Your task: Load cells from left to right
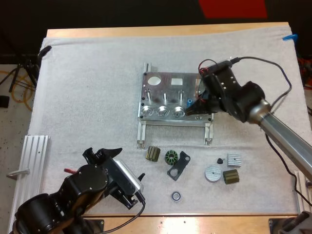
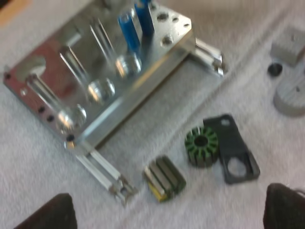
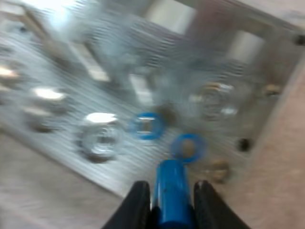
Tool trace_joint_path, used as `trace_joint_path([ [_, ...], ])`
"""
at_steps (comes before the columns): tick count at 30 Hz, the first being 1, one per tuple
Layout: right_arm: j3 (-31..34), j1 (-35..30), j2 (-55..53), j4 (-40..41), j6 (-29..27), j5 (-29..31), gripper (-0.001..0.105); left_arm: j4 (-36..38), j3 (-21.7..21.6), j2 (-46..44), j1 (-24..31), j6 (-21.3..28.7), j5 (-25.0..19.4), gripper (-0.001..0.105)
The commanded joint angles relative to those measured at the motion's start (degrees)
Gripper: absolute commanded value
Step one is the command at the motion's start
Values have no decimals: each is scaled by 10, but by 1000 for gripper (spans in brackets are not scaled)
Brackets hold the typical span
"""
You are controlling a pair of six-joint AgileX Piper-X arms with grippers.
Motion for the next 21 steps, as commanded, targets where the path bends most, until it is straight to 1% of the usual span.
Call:
trace_joint_path([
  [1, -7, -4, 7, 0, -22, 23, 0, -14, -2, -3, 0, -7, -14, 78],
  [3, -7, -6, 19, 0, -25, 31, 0, -15, -2, -3, 0, -7, -14, 78],
  [5, -7, -6, 32, 0, -28, 66, 0, -15, -2, -3, 0, -7, -14, 78],
  [7, -7, -6, 39, 0, -38, 80, 0, -15, -2, -3, 0, -8, -14, 78],
  [11, -7, -6, 48, 0, -42, 80, 0, -15, -2, -3, 0, -8, -14, 78],
  [14, -7, -8, 48, 0, -42, 95, 0, -15, -2, -3, 0, -10, -14, 78],
  [21, -7, -8, 54, 0, -42, 90, 0, -15, -2, -3, 0, -10, -14, 78],
])
